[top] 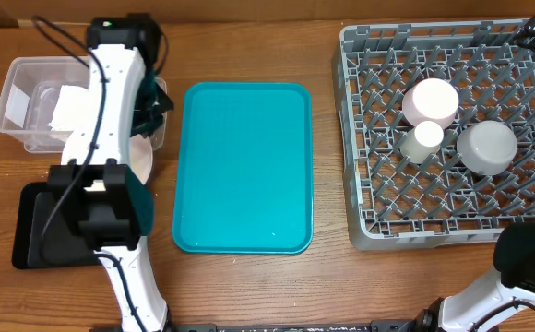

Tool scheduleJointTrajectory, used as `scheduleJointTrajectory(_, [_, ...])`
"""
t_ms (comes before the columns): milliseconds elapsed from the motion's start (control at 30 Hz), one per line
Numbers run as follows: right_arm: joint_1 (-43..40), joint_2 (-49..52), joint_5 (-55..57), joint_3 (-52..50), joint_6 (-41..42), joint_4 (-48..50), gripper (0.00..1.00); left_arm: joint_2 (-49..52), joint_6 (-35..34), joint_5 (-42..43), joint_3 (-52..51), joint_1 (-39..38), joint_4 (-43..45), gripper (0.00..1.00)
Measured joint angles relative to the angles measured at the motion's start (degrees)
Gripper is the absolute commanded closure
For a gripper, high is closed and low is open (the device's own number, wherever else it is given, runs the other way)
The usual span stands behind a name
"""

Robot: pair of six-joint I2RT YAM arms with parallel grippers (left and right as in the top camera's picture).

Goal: Sort waste into correct bins and load items into the dishwasher
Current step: 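Lift the plate and carry it left over the black tray, then tilt the plate with the left gripper to pour rice onto the black tray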

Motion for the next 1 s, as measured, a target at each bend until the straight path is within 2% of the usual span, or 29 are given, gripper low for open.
scheduleJointTrajectory(600, [0.00,0.00,0.02,0.00,0.00,0.02,0.00,-0.83,6.58,19.43,0.04,14.53,0.90,0.96])
scheduleJointTrajectory(1000, [0.00,0.00,0.02,0.00,0.02,0.00,0.00,-0.83,11.56,28.28,0.07,21.22,-0.61,0.96])
